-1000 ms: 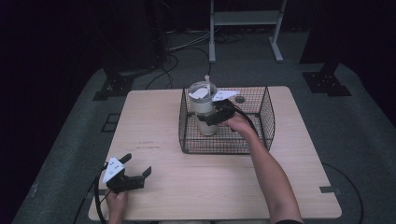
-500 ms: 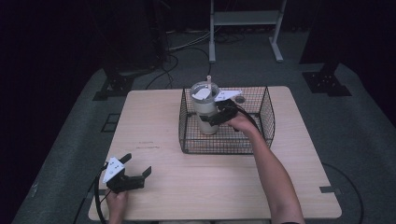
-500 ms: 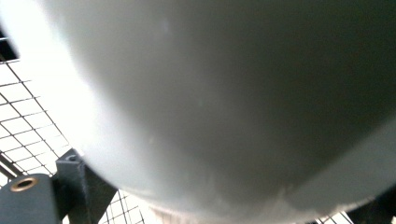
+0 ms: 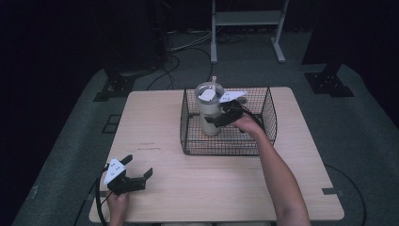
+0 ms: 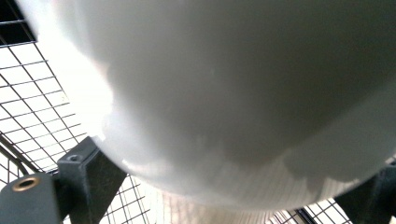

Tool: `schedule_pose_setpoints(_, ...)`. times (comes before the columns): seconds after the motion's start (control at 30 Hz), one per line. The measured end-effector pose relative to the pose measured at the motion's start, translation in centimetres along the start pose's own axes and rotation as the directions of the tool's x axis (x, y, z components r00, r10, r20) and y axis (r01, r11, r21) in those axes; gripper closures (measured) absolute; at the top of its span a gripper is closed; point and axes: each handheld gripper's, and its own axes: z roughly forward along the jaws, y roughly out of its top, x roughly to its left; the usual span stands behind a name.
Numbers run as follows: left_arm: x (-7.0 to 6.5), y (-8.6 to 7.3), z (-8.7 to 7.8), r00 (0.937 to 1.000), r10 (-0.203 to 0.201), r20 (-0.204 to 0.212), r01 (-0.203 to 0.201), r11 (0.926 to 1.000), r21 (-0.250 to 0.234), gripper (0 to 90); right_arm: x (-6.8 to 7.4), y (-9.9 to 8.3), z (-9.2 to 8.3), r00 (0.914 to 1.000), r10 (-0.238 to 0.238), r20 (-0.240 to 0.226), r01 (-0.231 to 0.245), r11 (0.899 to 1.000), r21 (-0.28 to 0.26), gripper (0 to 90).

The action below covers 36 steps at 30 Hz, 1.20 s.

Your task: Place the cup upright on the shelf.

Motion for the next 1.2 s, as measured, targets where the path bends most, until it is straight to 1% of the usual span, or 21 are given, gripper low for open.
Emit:
schedule_pose_setpoints(0.27, 0.0, 0.0, 0.0, 1.0000, -0.004, -0.003, 0.004, 1.0000, -0.003, 0.0, 0.1, 0.1, -0.3, 1.0000, 0.002, 0.005, -0.002, 1.000, 0.011, 8.6)
schedule_pose_setpoints(0.47, 0.0, 0.0, 0.1, 1.0000, -0.006, -0.004, 0.006, 1.0000, -0.001, 0.0, 0.1, 0.1, -0.8, 0.9999, -0.008, 0.009, 0.007, 0.999, 0.031, 8.6)
schedule_pose_setpoints(0.57, 0.0, 0.0, 0.1, 1.0000, -0.005, -0.005, 0.005, 1.0000, -0.001, 0.0, 0.1, 0.1, -0.9, 0.9997, -0.020, 0.015, 0.019, 0.999, 0.038, 8.7)
schedule_pose_setpoints(0.73, 0.0, 0.0, 0.0, 1.0000, -0.002, -0.003, 0.002, 1.0000, 0.001, 0.0, 0.4, 0.1, -0.9, 0.9995, -0.022, 0.021, 0.021, 0.999, 0.048, 9.0)
schedule_pose_setpoints(0.77, 0.0, 0.0, 0.0, 1.0000, 0.000, -0.001, 0.000, 1.0000, 0.000, 0.0, 0.5, 0.0, -1.1, 0.9993, -0.019, 0.031, 0.017, 0.998, 0.058, 9.2)
schedule_pose_setpoints(0.8, 0.0, 0.0, 0.0, 1.0000, 0.001, -0.001, -0.001, 1.0000, -0.001, 0.0, 0.4, 0.0, -1.2, 0.9992, -0.022, 0.034, 0.019, 0.998, 0.060, 9.2)
schedule_pose_setpoints(0.93, 0.0, 0.0, 0.0, 1.0000, 0.002, 0.001, -0.002, 1.0000, -0.003, 0.0, 0.2, -0.1, -2.0, 0.9992, -0.007, 0.038, 0.005, 0.998, 0.068, 9.1)
schedule_pose_setpoints(1.0, 0.0, 0.0, 0.0, 1.0000, -0.003, 0.001, 0.003, 1.0000, -0.001, 0.0, 0.2, 0.0, -2.4, 0.9991, 0.011, 0.042, -0.014, 0.997, 0.075, 9.1)
schedule_pose_setpoints(1.13, 0.0, 0.0, 0.0, 1.0000, 0.001, -0.001, -0.001, 1.0000, -0.004, 0.0, 0.1, 0.2, -3.2, 0.9982, 0.011, 0.059, -0.017, 0.996, 0.089, 9.1)
schedule_pose_setpoints(1.17, 0.0, 0.0, 0.0, 1.0000, 0.001, -0.001, -0.001, 1.0000, -0.004, 0.0, 0.1, 0.2, -3.2, 0.9982, 0.011, 0.059, -0.017, 0.996, 0.089, 9.1)
schedule_pose_setpoints(1.2, 0.0, 0.0, 0.0, 1.0000, 0.000, 0.000, 0.000, 1.0000, -0.004, 0.0, 0.1, 0.2, -3.8, 0.9975, 0.010, 0.069, -0.017, 0.995, 0.096, 9.1)
